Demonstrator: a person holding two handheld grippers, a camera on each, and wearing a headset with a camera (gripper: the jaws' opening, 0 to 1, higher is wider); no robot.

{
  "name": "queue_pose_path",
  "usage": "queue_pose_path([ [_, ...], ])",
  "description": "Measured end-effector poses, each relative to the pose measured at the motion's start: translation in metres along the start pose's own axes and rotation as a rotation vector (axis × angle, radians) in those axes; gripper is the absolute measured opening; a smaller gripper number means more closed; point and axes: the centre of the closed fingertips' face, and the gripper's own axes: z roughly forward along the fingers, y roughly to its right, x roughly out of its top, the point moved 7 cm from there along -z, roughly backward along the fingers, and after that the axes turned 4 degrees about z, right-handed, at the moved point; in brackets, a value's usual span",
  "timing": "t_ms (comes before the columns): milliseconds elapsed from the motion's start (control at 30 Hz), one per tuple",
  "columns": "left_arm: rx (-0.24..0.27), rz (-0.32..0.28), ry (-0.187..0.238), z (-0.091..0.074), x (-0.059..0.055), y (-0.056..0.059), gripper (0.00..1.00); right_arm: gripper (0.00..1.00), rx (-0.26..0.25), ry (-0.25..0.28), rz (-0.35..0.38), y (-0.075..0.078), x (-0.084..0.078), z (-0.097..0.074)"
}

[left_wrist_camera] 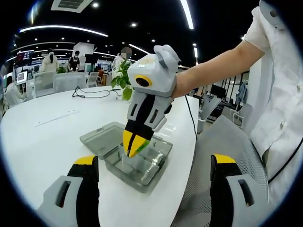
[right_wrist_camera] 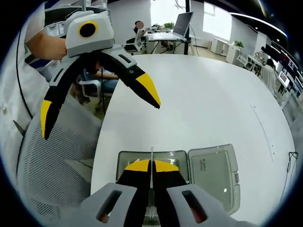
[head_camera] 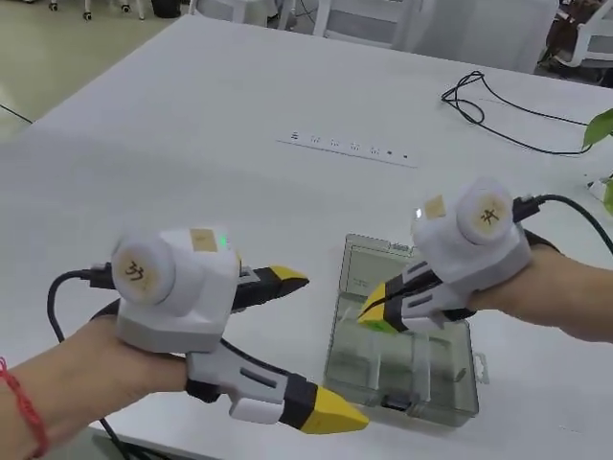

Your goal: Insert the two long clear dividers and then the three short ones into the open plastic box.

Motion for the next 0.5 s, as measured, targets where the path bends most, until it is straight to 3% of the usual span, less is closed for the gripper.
queue_pose_path([
  [500, 0.001, -0.009, -0.001, -0.002, -0.002, -0.001, 1.00, 0.02, 0.010, -0.081, -0.003, 0.002, -0.007, 0.023],
])
